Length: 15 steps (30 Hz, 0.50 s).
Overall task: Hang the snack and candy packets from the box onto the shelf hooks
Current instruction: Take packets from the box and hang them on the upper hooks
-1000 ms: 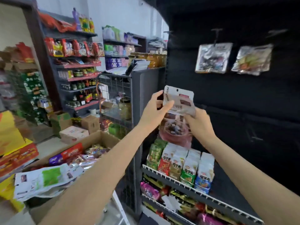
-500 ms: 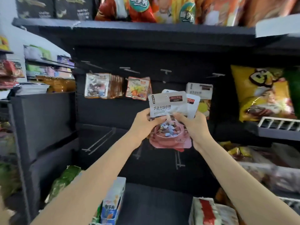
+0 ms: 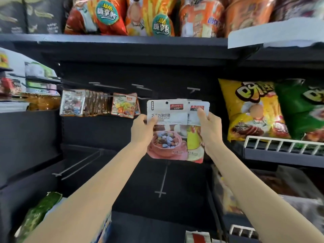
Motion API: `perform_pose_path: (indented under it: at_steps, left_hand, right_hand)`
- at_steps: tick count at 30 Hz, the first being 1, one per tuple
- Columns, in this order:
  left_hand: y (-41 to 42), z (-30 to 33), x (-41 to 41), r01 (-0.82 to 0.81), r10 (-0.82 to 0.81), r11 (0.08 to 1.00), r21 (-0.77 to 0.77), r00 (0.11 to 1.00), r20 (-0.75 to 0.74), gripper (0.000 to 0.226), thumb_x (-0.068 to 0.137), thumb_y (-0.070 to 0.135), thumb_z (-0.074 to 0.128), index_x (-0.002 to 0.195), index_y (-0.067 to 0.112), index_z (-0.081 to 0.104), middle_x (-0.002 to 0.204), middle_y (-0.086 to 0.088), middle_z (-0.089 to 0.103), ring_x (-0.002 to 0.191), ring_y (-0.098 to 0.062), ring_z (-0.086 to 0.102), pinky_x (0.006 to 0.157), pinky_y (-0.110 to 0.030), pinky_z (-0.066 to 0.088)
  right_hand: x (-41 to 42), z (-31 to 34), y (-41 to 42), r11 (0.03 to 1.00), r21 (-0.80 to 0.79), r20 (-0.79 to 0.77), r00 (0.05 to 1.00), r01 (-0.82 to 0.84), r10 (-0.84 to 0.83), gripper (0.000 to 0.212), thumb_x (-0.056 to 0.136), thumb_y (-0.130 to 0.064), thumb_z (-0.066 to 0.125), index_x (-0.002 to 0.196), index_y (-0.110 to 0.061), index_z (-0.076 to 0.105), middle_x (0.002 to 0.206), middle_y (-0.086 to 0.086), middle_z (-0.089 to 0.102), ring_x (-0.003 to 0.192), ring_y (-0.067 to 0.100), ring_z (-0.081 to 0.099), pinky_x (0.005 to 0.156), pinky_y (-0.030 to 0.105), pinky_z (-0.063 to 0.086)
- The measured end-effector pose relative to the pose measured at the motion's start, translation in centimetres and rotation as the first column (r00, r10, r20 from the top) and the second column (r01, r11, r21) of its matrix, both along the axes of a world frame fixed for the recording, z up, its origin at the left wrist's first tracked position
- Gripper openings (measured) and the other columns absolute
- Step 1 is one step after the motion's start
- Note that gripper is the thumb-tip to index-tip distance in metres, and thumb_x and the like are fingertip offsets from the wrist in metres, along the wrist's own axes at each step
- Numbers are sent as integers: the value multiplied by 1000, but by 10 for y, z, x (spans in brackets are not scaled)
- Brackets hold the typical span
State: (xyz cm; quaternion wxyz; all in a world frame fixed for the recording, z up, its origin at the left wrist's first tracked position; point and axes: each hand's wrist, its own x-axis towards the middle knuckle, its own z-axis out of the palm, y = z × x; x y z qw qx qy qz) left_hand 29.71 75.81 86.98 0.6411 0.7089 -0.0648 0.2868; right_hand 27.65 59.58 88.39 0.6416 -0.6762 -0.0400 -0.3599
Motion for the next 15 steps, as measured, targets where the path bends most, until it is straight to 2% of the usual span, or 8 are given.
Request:
perform_pose_path:
  at_steps: [2, 5, 6, 8, 10, 15]
  left_hand:
    - [-2, 1, -2, -89, 88, 996, 19, 996, 29, 20, 97, 28, 48, 103, 10, 56, 102, 0, 59, 91, -19, 56, 79, -34, 44]
    - [-1, 4, -1, -204, 201, 978, 45, 978, 58, 19, 98, 27, 45, 106, 12, 53, 100, 3, 57, 90, -19, 55, 80, -36, 45]
    - [0, 5, 1, -238, 234, 969, 68, 970, 62, 19, 98, 28, 45, 105, 12, 53, 100, 2, 57, 90, -21, 55, 80, -37, 47]
    - [1, 7, 3, -290, 284, 951, 109, 956, 72, 18, 98, 30, 44, 104, 14, 51, 102, 0, 59, 90, -23, 57, 80, -39, 48]
    - [0, 8, 4, -330, 319, 932, 147, 943, 90, 19, 99, 30, 43, 105, 14, 49, 102, 1, 58, 89, -22, 56, 77, -38, 47]
    - [-7, 14, 5, -420, 391, 879, 228, 906, 162, 21, 100, 30, 41, 105, 11, 47, 92, 2, 50, 80, -17, 47, 68, -34, 40]
  right_hand:
    - [7, 5, -5, 999, -19, 11, 1000, 29, -29, 36, 96, -34, 51, 93, -1, 63, 92, 21, 69, 84, 40, 67, 71, 53, 54]
    - [19, 9, -11, 997, -57, 29, 998, 55, -54, 43, 96, -35, 50, 98, 7, 58, 89, 26, 66, 70, 45, 57, 58, 38, 42]
    - [22, 10, -13, 996, -60, 24, 998, 65, -64, 43, 96, -34, 50, 97, 8, 58, 83, 24, 66, 66, 43, 53, 56, 35, 39]
    - [26, 10, -15, 995, -58, 13, 997, 75, -75, 42, 97, -32, 49, 89, 8, 57, 73, 15, 59, 60, 28, 47, 55, 32, 34]
    - [30, 9, -16, 994, -62, 15, 996, 85, -85, 38, 97, -32, 49, 80, 1, 56, 71, 12, 57, 62, 22, 46, 55, 32, 33]
    - [45, 8, -18, 987, -107, 9, 993, 121, -121, 36, 98, -32, 48, 69, -10, 48, 67, 11, 54, 56, 21, 43, 49, 27, 28]
